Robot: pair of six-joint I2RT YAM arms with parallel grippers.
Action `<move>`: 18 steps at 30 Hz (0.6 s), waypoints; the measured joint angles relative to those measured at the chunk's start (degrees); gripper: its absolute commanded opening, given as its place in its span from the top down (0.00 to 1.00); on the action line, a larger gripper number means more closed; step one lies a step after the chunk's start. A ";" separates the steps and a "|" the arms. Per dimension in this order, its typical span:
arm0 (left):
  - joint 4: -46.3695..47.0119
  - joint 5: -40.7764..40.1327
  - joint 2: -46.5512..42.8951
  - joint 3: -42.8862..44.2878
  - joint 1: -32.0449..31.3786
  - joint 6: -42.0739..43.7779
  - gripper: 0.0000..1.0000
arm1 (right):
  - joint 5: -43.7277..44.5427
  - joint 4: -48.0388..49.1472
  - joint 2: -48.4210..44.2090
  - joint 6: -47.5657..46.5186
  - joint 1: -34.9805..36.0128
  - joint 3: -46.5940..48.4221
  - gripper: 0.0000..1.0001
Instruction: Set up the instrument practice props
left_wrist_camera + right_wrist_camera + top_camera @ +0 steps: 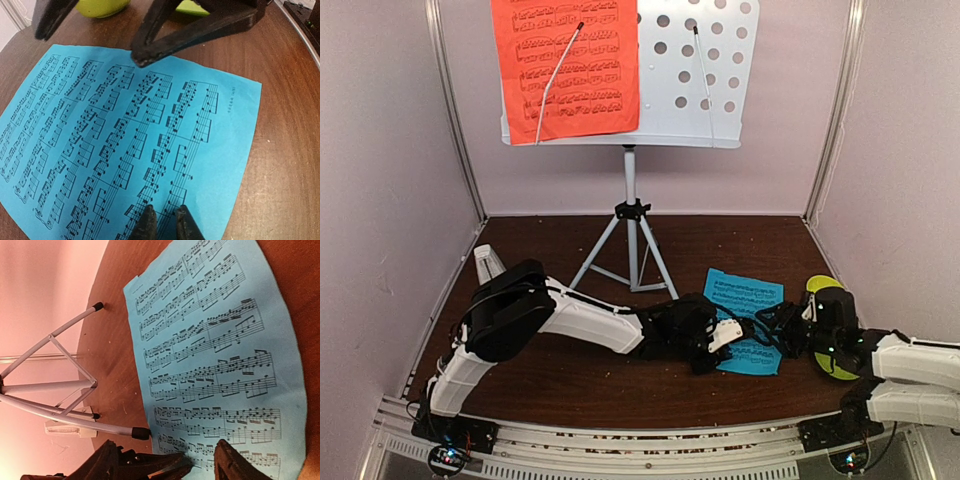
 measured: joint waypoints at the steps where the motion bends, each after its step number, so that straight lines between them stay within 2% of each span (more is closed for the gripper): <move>1: 0.02 0.00 0.00 0.02 0.00 0.00 0.83 | 0.35 -2.32 -0.94 -0.11 0.00 0.63 0.28; 7: 0.24 0.00 -0.02 -0.20 0.00 0.00 0.83 | 3.10 -22.08 -14.95 -0.72 0.04 3.45 0.27; 10: 0.26 0.00 -0.02 -0.20 0.00 0.02 0.83 | 3.89 -29.44 -18.78 -0.28 0.04 3.30 0.26; 15: 0.63 0.00 -0.02 -0.20 0.00 0.02 0.83 | 3.54 -33.16 -18.73 1.18 0.04 -1.38 0.28; 18: 0.85 0.04 -0.02 -0.20 0.00 0.00 0.83 | 3.06 -29.99 -17.90 2.08 0.07 -2.34 0.32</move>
